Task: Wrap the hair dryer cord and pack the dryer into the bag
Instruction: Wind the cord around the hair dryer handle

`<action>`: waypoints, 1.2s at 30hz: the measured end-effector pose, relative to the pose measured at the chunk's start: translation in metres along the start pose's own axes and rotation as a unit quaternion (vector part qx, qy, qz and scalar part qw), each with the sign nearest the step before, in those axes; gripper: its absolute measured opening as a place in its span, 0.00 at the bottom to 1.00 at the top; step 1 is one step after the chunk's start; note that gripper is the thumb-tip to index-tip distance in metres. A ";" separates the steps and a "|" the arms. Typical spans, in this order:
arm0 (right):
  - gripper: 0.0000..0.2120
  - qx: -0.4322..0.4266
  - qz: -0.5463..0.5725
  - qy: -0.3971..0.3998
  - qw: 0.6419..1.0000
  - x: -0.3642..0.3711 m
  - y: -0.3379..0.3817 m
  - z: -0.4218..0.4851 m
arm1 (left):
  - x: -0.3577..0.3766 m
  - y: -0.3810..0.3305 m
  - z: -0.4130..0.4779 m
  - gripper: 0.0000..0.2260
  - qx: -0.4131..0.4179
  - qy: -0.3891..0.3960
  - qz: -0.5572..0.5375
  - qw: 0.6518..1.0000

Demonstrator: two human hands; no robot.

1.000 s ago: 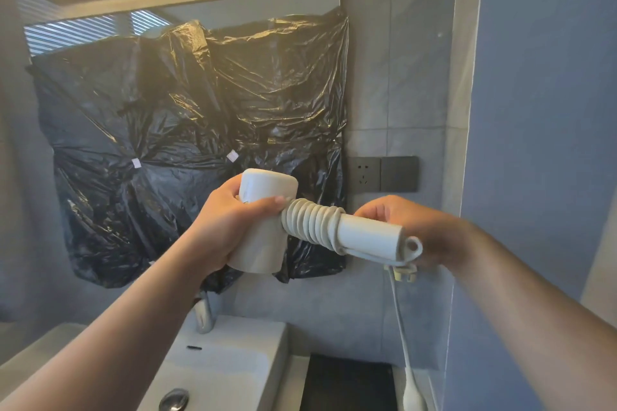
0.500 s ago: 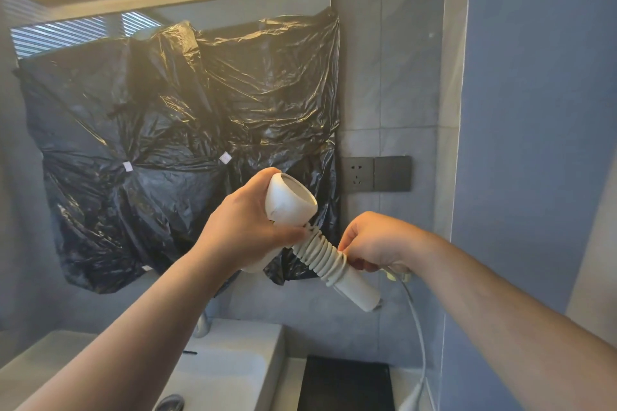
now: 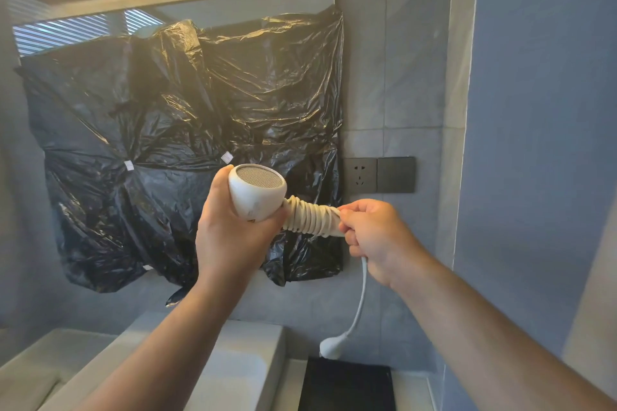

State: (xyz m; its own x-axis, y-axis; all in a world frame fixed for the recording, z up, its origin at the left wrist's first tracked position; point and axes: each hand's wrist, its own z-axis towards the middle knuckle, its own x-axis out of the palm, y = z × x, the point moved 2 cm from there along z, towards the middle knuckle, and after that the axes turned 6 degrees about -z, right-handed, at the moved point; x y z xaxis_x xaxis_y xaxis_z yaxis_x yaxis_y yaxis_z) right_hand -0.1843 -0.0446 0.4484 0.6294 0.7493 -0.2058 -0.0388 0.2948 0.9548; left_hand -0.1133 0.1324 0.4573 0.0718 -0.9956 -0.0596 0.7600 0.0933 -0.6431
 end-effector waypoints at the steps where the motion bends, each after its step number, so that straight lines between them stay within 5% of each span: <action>1: 0.07 -0.021 -0.003 -0.020 1.000 0.002 -0.003 -0.001 | 0.000 -0.001 -0.001 0.31 -0.004 -0.004 -0.013 1.000; 8: 0.10 -0.115 0.023 -0.081 0.990 0.006 -0.003 -0.014 | 0.005 0.001 -0.002 0.36 -0.032 -0.027 -0.054 0.998; 15: 0.16 -0.200 0.014 -0.071 0.977 0.008 0.005 -0.030 | 0.007 0.011 -0.004 0.26 -0.143 -0.059 -0.176 0.972; 23: 0.11 -0.272 -0.086 -0.222 0.932 0.007 0.007 -0.043 | 0.015 0.020 -0.012 0.24 -0.223 -0.076 -0.231 0.944; 30: 0.11 -0.322 -0.094 -0.216 0.917 0.010 0.012 -0.041 | 0.017 0.021 -0.017 0.23 -0.278 -0.077 -0.257 0.922; 36: 0.07 -0.287 -0.003 -0.122 0.950 -0.006 0.016 -0.035 | 0.011 0.022 -0.018 0.19 -0.331 -0.053 -0.299 0.894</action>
State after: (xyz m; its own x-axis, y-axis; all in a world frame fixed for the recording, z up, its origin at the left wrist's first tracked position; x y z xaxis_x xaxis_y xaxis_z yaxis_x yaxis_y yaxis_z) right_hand -0.2160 -0.0243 0.4571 0.7897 0.6071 -0.0882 -0.4068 0.6258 0.6655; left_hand -0.1068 0.1235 0.4288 -0.1322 -0.8590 0.4946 0.1370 -0.5100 -0.8492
